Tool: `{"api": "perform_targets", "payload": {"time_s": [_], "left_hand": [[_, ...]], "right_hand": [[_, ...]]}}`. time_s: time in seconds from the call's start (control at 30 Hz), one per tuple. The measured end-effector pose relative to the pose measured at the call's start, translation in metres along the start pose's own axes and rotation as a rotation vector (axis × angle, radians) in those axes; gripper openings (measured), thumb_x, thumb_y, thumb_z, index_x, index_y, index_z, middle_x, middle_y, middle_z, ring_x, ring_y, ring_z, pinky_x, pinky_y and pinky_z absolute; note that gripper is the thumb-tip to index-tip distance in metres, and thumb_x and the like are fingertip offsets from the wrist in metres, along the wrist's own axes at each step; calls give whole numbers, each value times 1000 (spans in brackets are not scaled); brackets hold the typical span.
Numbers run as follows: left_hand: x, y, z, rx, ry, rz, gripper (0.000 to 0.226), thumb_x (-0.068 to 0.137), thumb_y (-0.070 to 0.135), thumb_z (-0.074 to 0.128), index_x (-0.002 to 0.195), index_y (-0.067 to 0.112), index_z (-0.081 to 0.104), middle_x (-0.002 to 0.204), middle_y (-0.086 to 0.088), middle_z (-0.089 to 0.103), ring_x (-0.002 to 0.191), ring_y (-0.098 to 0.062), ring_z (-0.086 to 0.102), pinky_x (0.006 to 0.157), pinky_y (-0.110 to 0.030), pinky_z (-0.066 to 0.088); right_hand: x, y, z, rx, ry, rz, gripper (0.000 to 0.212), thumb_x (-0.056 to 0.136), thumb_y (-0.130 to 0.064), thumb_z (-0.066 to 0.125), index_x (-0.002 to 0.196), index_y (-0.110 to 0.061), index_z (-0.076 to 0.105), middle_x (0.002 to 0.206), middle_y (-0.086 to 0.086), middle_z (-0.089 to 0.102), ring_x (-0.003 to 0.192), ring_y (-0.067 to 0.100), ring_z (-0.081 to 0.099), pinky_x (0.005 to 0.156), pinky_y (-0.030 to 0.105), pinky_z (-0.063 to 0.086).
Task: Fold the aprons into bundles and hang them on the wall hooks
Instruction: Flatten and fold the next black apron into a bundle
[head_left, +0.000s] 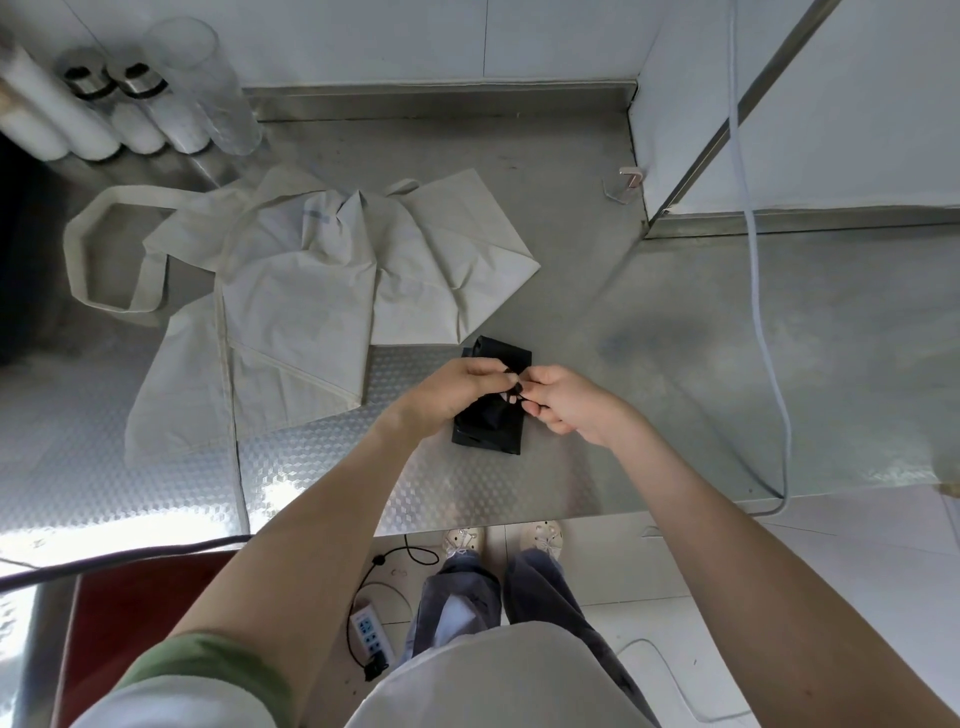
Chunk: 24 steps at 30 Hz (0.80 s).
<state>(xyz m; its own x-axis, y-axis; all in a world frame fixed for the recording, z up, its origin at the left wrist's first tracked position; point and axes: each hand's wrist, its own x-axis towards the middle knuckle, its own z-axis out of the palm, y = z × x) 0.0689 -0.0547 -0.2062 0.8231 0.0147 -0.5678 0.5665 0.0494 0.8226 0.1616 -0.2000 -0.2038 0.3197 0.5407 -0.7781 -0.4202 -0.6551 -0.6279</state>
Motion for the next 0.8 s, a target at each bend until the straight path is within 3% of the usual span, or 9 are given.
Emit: {"api": "perform_targets", "payload": {"time_s": [0.1, 0.23, 0.4, 0.47, 0.6, 0.73, 0.8], "left_hand": [[2, 0, 1, 112, 46, -22, 27, 93, 28, 61, 68, 21, 64, 67, 11, 60, 63, 4, 51, 72, -19, 35], [3, -2, 4, 159, 61, -12, 23, 89, 25, 66, 68, 17, 61, 63, 1, 48, 57, -7, 40, 55, -17, 31], [5, -5, 8, 136, 99, 36, 5, 87, 17, 68, 83, 19, 64, 76, -1, 58, 68, -11, 48, 63, -21, 38], [6, -8, 7, 172, 122, 76, 15, 87, 14, 67, 95, 24, 58, 76, 4, 58, 64, -7, 49, 63, -19, 39], [10, -14, 6, 569, 197, 214, 24, 90, 18, 64, 112, 16, 55, 89, 3, 61, 76, -7, 54, 79, -23, 41], [16, -9, 5, 1135, 116, 364, 25, 101, 19, 46, 121, 7, 55, 109, -9, 59, 95, -19, 57, 74, -21, 36], [16, -10, 6, 1386, 171, 494, 21, 98, 19, 49, 114, 6, 54, 101, -9, 58, 88, -21, 61, 68, -22, 38]], "right_hand": [[-1, 2, -3, 54, -49, -21, 25, 102, -7, 35, 87, -8, 55, 66, 4, 43, 34, 1, 20, 32, 14, 12], [-2, 4, -8, 168, -99, -29, 26, 89, 9, 31, 82, -3, 53, 64, 6, 44, 35, 3, 25, 36, 18, 11], [-3, 8, -8, 128, -99, -53, 15, 92, 8, 47, 89, -6, 51, 60, -2, 42, 39, 1, 25, 40, 19, 13], [-3, 8, -8, 83, -69, -66, 11, 93, 6, 50, 93, -6, 51, 63, -1, 42, 39, 0, 24, 39, 17, 14], [-1, 6, -7, -91, -10, -45, 8, 94, -3, 54, 90, -9, 53, 66, 2, 44, 42, 4, 23, 38, 16, 13], [-1, 6, -6, -75, 31, -35, 11, 95, -6, 52, 86, -11, 54, 66, 2, 44, 39, 4, 22, 37, 17, 12], [-2, 7, -5, -20, 42, -51, 11, 96, -5, 51, 86, -10, 54, 64, 2, 43, 38, 3, 21, 36, 17, 11]]}}
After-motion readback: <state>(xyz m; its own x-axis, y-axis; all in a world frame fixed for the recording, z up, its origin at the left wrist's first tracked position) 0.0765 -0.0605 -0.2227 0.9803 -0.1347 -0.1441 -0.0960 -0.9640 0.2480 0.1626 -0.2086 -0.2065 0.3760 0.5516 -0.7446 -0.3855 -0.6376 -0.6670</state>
